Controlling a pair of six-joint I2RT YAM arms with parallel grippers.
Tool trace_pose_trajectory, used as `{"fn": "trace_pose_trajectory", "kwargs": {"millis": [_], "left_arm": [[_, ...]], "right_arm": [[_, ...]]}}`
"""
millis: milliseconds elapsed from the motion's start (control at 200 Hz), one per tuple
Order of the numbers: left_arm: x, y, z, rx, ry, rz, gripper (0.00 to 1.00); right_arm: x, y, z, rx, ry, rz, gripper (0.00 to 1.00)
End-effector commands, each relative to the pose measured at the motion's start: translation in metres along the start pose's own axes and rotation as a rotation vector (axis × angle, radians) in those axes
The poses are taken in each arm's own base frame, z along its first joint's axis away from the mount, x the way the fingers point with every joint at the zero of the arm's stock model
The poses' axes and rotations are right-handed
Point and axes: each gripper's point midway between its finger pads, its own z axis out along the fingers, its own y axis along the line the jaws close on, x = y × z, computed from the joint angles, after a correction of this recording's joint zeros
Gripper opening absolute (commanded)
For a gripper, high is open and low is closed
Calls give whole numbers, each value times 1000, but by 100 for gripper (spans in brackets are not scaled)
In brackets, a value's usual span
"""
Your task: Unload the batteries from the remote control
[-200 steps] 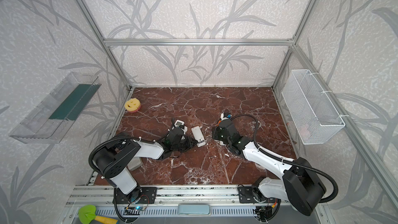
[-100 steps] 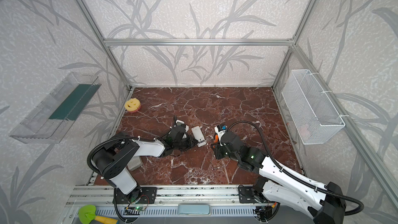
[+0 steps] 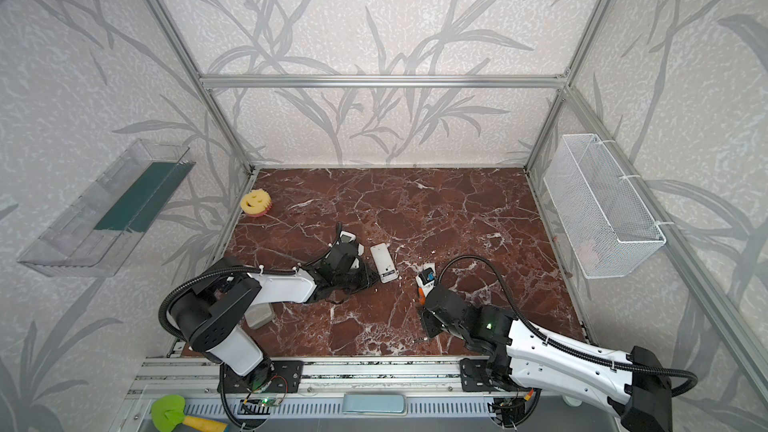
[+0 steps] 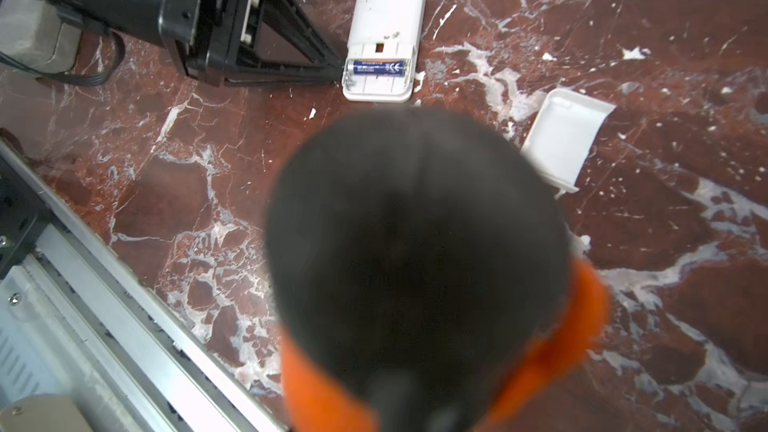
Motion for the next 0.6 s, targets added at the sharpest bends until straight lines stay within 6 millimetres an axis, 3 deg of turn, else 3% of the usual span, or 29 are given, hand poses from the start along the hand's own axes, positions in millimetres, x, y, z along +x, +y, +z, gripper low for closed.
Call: {"fn": "trace_pose_trajectory", "kwargs": {"millis": [0,220,415,595], "left_arm": [[1,7,-5,-45,-7,11,18],[1,5,-2,-42,3,11,18],[1,4,-2,-38,6,15,18],[1,4,-5,-40,4,24,18]], "right_arm": [[-10,-10,3,62,-72,-10,0],[-15,5,8,-12,-81,66,0],[-22,-5,-1,53,-93,84,0],[-16,-8,-16,66,-26,73,0]]}}
